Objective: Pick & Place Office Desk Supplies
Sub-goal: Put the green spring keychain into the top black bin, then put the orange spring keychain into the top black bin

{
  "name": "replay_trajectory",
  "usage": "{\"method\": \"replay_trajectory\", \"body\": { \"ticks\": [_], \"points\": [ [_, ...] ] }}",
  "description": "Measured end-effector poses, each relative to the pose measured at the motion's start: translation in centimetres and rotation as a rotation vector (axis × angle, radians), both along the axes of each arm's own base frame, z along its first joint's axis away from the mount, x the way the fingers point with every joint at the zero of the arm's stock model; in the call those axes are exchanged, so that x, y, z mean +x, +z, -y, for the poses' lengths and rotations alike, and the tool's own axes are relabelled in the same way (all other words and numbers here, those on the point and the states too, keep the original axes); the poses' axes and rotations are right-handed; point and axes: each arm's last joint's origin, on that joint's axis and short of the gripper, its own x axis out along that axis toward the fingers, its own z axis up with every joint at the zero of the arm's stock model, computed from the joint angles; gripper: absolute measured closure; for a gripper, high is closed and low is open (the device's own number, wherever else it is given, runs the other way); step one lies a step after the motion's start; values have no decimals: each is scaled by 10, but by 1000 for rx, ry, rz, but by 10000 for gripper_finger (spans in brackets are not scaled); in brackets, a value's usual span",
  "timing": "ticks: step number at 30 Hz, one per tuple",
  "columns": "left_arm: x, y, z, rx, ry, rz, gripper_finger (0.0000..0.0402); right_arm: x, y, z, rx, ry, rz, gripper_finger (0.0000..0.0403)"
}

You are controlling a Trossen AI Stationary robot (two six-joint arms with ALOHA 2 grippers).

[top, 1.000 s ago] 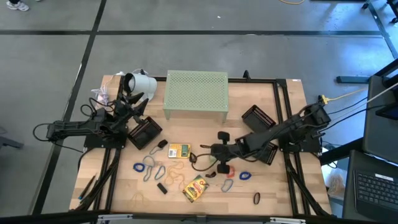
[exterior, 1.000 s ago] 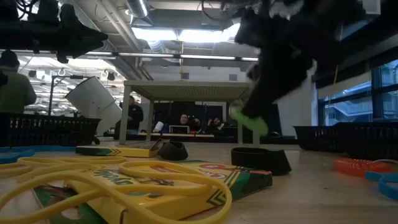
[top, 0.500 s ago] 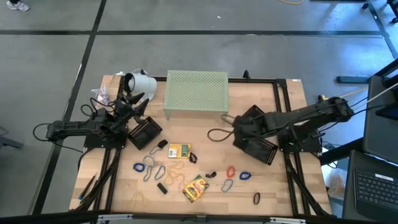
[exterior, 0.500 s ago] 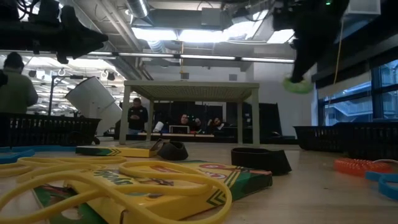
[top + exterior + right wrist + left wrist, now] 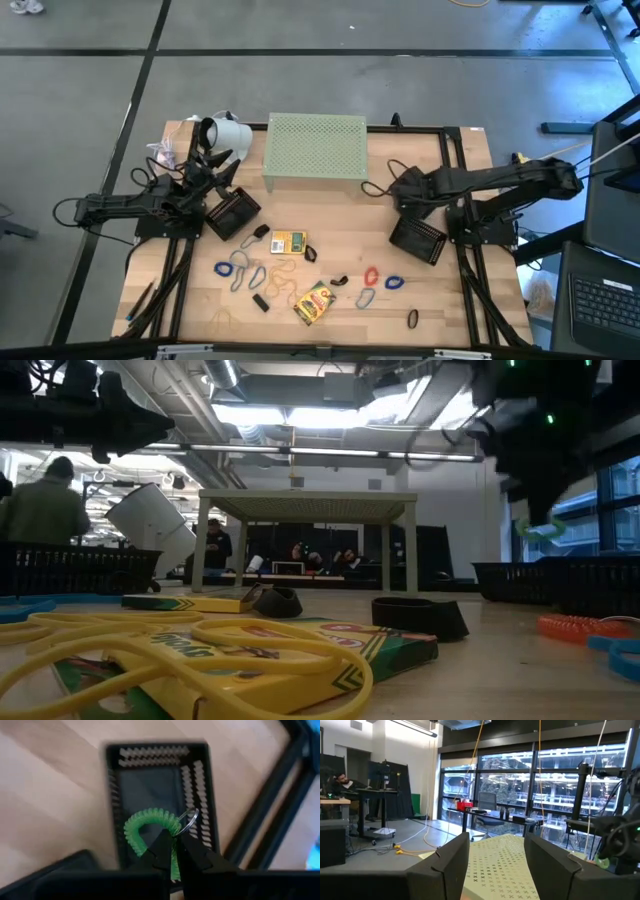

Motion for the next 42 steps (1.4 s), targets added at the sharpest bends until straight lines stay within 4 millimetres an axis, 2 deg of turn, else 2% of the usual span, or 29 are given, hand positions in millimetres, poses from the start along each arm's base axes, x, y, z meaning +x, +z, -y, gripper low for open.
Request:
{"method": "replay_trajectory", "body": {
  "ticks": [6,13,22,25,28,32,38,42],
  "points": [
    [0,0,0,0,0,0,215,-13,-22,11,-3,-138,-47,386],
    [0,0,0,0,0,0,216,-15,-25,16,-10,-232,-27,367],
    [0,0,0,0,0,0,216,-16,-24,20,-5,-260,-26,239],
    [0,0,0,0,0,0,215,-11,-17,19,49,-266,3,205],
    [0,0,0,0,0,0,215,-3,-5,17,131,-298,67,189],
    [0,0,0,0,0,0,216,17,10,9,199,-298,259,191],
    [0,0,0,0,0,0,215,69,15,-29,262,7,636,209],
    [0,0,0,0,0,0,216,93,8,-63,291,233,743,222]
  ]
}}
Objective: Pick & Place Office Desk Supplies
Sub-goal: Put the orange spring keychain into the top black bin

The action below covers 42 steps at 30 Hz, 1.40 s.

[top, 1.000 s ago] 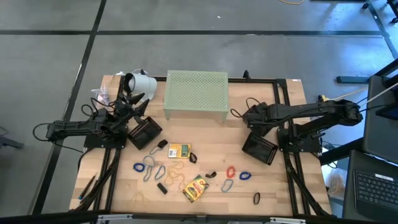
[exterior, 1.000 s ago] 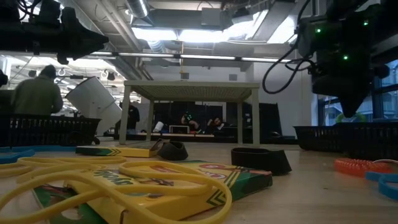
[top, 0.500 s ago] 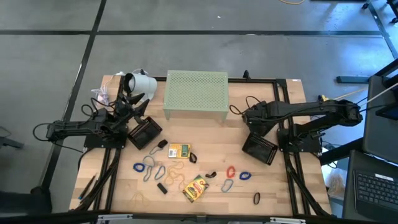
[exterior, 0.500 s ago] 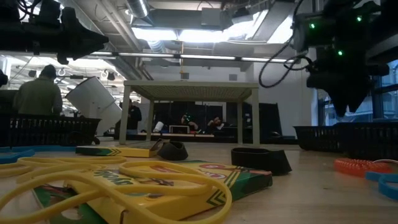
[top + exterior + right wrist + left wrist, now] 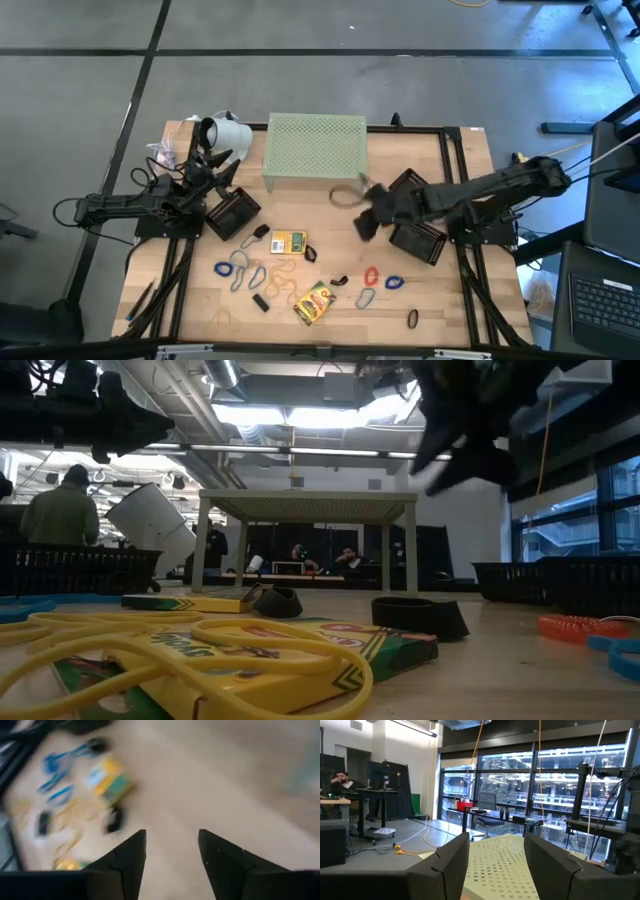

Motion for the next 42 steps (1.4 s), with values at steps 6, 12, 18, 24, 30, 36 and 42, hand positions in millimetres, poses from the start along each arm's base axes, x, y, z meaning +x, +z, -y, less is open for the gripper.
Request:
{"method": "replay_trajectory", "body": {
  "ticks": [6,12,18,24,30,36,42],
  "points": [
    [0,0,0,0,0,0,216,9,-34,-43,37,262,-100,240],
    [0,0,0,0,0,0,215,10,-59,-61,-11,405,-196,256],
    [0,0,0,0,0,0,216,7,-67,-65,-107,558,-243,273],
    [0,0,0,0,0,0,215,1,-69,-69,-97,580,-288,284],
    [0,0,0,0,0,0,216,-3,-69,-78,-102,610,-289,286],
    [0,0,0,0,0,0,216,-4,-75,-81,-108,619,-313,286],
    [0,0,0,0,0,0,215,-2,-97,-83,-108,667,-399,286]
  ]
}}
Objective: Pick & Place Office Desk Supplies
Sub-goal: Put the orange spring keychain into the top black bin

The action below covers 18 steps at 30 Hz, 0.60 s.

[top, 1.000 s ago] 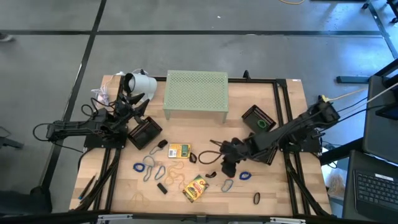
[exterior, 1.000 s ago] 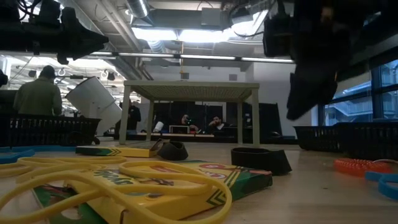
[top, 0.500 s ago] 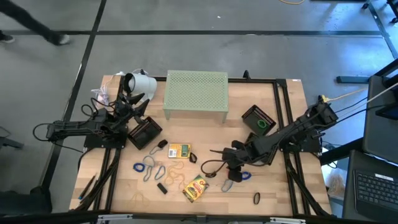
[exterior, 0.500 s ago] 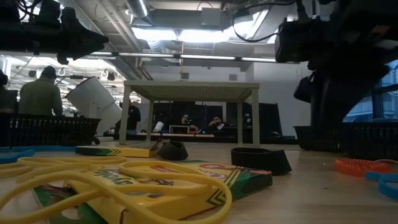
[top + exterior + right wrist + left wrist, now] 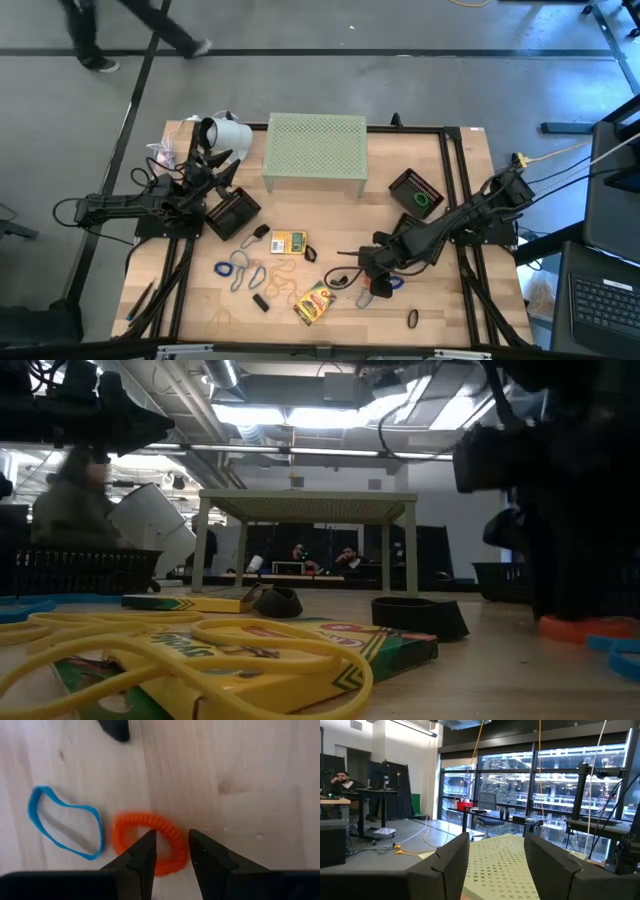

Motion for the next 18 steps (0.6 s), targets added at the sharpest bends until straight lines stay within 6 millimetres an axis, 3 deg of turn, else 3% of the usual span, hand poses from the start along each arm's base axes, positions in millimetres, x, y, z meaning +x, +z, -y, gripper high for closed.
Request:
{"method": "replay_trajectory", "body": {
  "ticks": [10,18],
  "points": [
    [0,0,0,0,0,0,215,1,-4,0,-29,15,0,294],
    [0,0,0,0,0,0,215,2,-4,0,-50,9,15,384]
  ]
}}
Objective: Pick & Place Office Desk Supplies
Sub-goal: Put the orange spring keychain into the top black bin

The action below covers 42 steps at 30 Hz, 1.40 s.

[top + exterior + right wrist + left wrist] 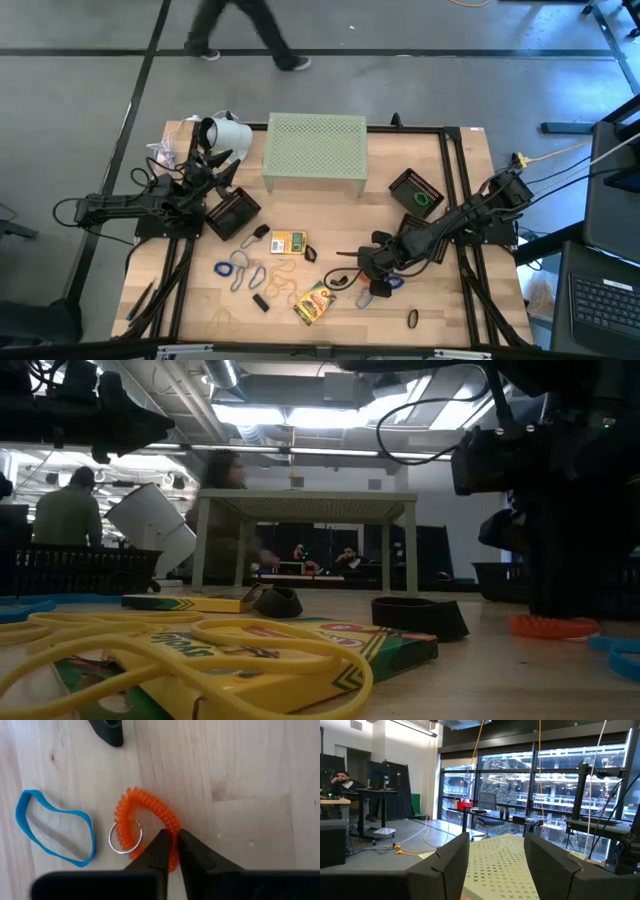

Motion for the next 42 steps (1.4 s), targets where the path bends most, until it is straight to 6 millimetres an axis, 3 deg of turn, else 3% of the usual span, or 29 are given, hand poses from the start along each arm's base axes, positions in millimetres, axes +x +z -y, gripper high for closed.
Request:
{"method": "replay_trajectory", "body": {
  "ticks": [9,16,21,28,33,38,42],
  "points": [
    [0,0,0,0,0,0,216,9,10,-3,-32,37,14,390],
    [0,0,0,0,0,0,216,34,59,1,-160,11,50,396],
    [0,0,0,0,0,0,215,35,91,16,-331,-40,-42,395],
    [0,0,0,0,0,0,216,8,123,52,-499,-106,-153,395],
    [0,0,0,0,1,0,215,-20,138,87,-545,-237,-129,394],
    [0,0,0,0,0,0,216,-50,140,120,-588,-396,-102,394],
    [0,0,0,0,0,0,215,-71,130,136,-591,-508,-118,389]
  ]
}}
